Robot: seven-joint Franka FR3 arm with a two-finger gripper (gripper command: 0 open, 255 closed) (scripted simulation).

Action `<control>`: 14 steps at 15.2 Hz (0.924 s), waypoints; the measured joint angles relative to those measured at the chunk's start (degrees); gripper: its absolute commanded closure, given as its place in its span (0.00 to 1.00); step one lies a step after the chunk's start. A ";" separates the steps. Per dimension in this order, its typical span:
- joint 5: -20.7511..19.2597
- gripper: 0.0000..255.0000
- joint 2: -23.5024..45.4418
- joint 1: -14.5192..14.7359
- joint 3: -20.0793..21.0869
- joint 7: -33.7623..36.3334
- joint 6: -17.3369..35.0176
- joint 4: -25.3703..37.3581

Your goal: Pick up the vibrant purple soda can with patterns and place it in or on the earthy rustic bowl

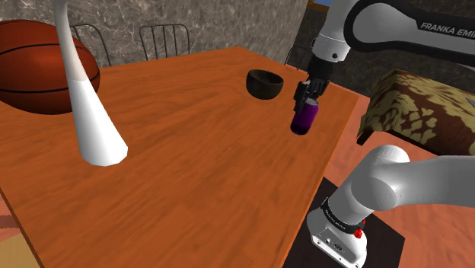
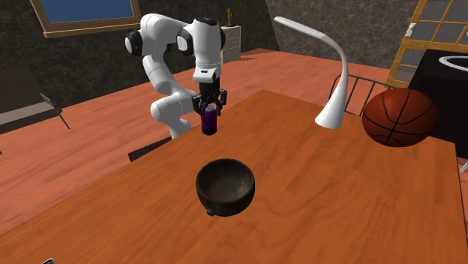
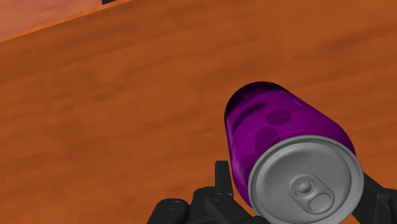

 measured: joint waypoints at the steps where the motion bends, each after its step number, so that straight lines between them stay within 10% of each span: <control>1: -0.04 1.00 0.28 -0.03 -0.05 -0.05 -0.62 0.90; 14: -0.14 1.00 2.97 -0.12 -0.11 -0.14 -9.85 12.83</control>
